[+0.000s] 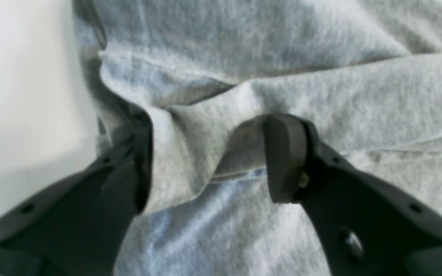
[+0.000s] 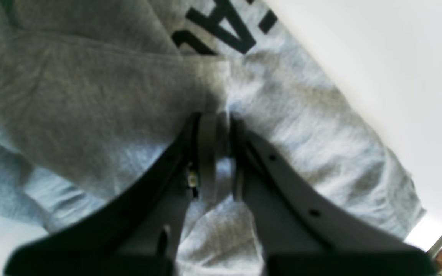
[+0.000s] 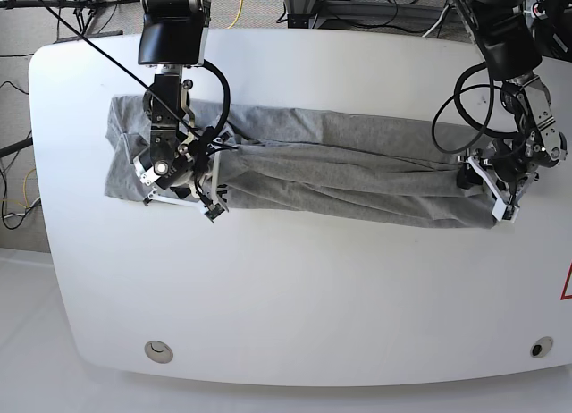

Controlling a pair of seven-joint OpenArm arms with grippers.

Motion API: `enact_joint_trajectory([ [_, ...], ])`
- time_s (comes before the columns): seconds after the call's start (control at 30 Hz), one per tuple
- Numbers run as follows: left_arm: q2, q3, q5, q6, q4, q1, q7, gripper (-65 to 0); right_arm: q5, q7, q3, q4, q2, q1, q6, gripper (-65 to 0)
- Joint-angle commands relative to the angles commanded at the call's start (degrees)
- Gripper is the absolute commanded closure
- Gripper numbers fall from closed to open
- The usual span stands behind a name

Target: Fold the T-shirt properly

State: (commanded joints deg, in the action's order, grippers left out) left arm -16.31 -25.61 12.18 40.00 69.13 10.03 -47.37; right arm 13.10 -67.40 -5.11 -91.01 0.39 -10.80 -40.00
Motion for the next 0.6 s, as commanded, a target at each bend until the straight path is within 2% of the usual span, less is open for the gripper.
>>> enact_joint_trajectory([
  [0.6, -0.3, -1.0, 0.0, 0.0, -0.7, 1.9, -0.7, -34.0, -0.1, 1.1, -0.4, 0.2, 0.0, 0.4, 0.00, -5.8],
])
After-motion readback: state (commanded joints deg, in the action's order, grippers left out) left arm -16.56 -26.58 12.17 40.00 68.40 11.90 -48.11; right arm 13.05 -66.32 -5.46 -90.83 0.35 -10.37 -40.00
